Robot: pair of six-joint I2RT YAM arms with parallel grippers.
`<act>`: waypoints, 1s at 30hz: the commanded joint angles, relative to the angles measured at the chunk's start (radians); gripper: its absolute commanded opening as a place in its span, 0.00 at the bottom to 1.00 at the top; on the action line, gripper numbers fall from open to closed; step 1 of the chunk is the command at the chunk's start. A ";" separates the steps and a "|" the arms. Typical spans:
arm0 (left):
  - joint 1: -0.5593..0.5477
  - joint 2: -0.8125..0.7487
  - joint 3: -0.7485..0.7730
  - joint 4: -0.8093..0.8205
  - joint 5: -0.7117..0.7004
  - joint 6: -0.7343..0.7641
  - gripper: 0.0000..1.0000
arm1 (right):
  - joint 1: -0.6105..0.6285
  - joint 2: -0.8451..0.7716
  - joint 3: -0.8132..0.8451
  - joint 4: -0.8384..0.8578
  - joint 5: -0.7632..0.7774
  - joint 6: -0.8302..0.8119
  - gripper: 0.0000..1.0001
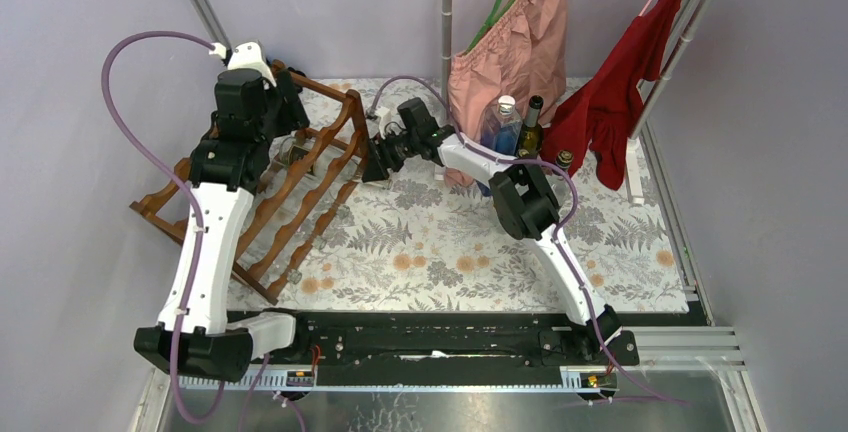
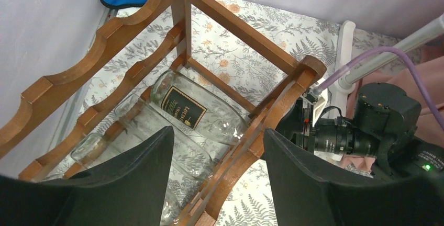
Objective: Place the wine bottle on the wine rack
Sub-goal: Place the wine bottle in the wine rack.
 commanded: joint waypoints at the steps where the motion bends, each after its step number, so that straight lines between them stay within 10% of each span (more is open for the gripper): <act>1: -0.004 -0.029 0.015 -0.003 0.057 0.093 0.70 | 0.035 -0.034 -0.032 -0.023 0.025 -0.088 0.62; 15: -0.004 -0.072 -0.029 -0.010 0.072 0.163 0.71 | 0.032 -0.074 -0.157 0.172 -0.124 0.115 0.02; 26: -0.004 -0.072 -0.014 0.005 0.132 0.137 0.71 | 0.009 -0.152 -0.565 1.101 -0.154 0.787 0.00; 30: -0.004 -0.068 0.002 0.009 0.137 0.127 0.71 | 0.016 -0.142 -0.569 1.181 -0.122 0.858 0.00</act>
